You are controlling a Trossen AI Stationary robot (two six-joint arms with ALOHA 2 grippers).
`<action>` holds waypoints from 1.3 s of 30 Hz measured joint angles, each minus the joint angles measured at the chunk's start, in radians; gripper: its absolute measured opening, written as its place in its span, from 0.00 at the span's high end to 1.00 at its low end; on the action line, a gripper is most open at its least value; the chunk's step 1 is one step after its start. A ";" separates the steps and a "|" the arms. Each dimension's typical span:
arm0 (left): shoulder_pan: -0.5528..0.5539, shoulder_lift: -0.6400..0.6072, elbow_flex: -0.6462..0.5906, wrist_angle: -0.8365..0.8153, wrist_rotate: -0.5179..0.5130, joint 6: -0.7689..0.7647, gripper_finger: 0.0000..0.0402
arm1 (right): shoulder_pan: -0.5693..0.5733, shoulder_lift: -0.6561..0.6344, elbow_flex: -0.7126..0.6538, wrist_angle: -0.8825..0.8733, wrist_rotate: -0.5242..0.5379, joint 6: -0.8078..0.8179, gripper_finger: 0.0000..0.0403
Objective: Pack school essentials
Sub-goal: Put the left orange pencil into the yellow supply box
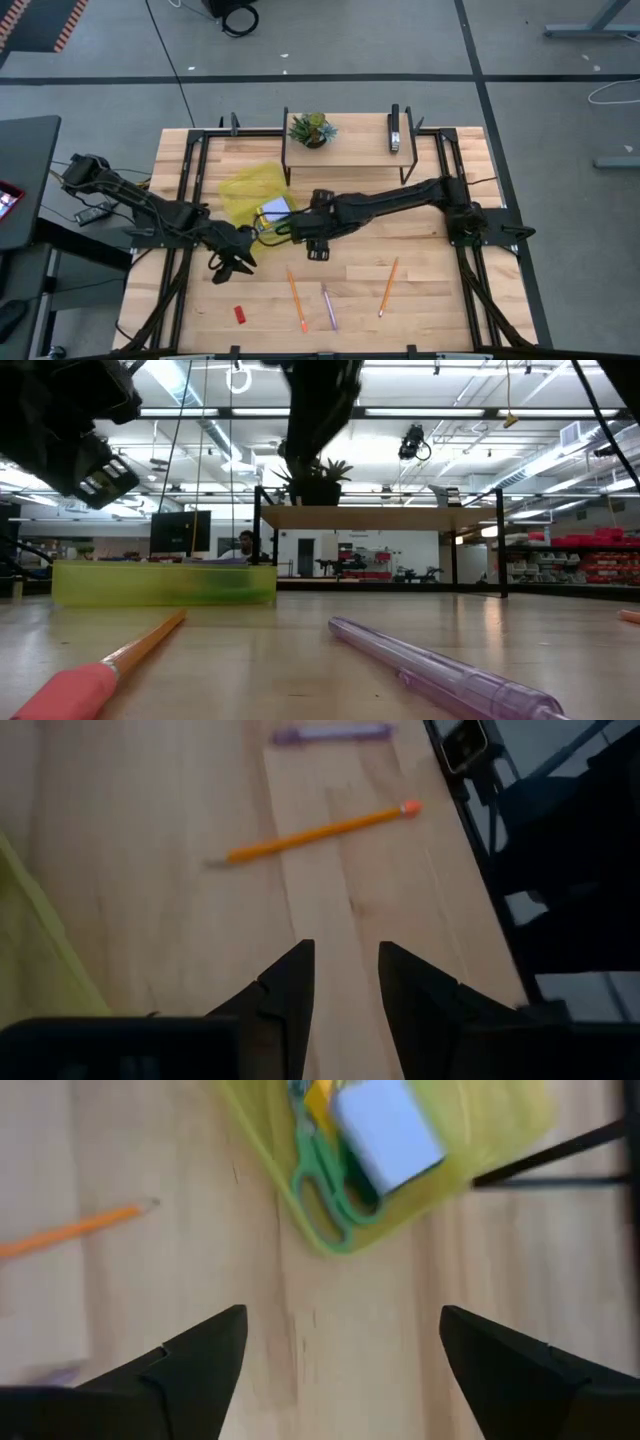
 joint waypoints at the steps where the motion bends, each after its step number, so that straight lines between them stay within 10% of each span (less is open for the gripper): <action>1: -0.003 0.007 0.005 0.008 -0.012 0.013 0.70 | 0.000 -0.022 0.000 -0.002 0.000 -0.002 0.18; 20: -0.036 0.285 0.026 0.306 -0.104 0.337 0.45 | 0.047 -0.287 -0.001 -0.062 0.072 -0.026 0.20; 39: 0.053 0.718 0.302 0.405 0.212 0.708 0.48 | 0.121 -0.338 -0.001 -0.090 0.136 0.031 0.20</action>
